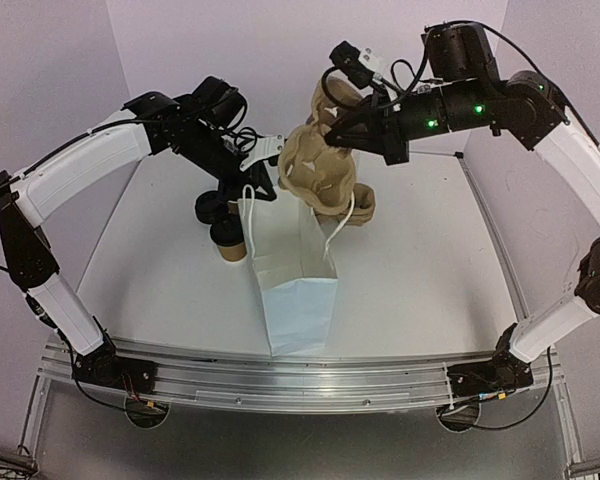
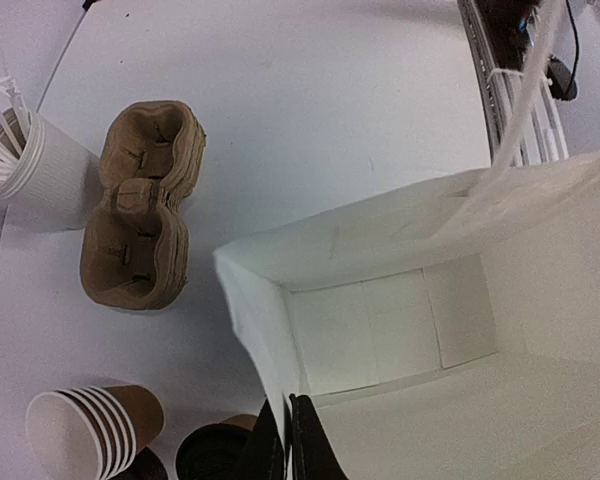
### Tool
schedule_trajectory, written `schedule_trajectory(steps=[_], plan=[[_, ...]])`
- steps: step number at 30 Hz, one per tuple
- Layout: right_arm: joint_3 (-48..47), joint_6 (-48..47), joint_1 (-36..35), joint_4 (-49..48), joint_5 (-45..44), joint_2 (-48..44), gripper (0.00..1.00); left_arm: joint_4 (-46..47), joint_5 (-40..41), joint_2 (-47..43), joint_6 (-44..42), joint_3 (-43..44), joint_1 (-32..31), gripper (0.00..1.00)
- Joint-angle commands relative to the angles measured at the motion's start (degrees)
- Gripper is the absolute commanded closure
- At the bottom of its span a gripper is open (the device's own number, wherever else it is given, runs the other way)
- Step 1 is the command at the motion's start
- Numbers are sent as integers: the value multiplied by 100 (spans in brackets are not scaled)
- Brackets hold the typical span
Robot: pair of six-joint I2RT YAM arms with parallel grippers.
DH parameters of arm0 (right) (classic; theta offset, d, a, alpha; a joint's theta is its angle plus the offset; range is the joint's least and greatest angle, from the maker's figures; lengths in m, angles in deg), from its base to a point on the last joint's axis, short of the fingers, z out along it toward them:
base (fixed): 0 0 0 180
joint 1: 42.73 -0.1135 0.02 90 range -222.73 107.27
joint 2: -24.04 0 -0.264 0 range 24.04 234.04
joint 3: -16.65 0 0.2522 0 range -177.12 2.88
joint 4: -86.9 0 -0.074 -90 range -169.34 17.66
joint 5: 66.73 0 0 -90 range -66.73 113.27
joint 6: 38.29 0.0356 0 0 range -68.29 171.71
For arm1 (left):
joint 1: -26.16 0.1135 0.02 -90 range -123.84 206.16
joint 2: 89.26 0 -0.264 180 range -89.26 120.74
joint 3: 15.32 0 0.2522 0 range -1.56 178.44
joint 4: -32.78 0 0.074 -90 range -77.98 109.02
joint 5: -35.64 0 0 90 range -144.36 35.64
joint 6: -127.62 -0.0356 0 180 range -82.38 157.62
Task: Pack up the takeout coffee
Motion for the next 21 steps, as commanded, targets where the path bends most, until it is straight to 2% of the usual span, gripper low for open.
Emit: schedule_trajectory(steps=[1,4,10,15,21], plan=[[81,-1301,-424,52,303,77,100,135,-763,-58,134,401,4,100],[149,-1934,-731,255,128,67,100,95,-899,33,418,511,3,100],[20,-2240,-1045,899,-432,286,100,129,-926,110,833,528,-15,100],[-677,-2118,-1333,1354,-995,935,100,-32,-661,368,1206,869,-120,100],[-444,-1989,-1360,1365,-914,969,100,70,-686,235,1236,720,-120,100]])
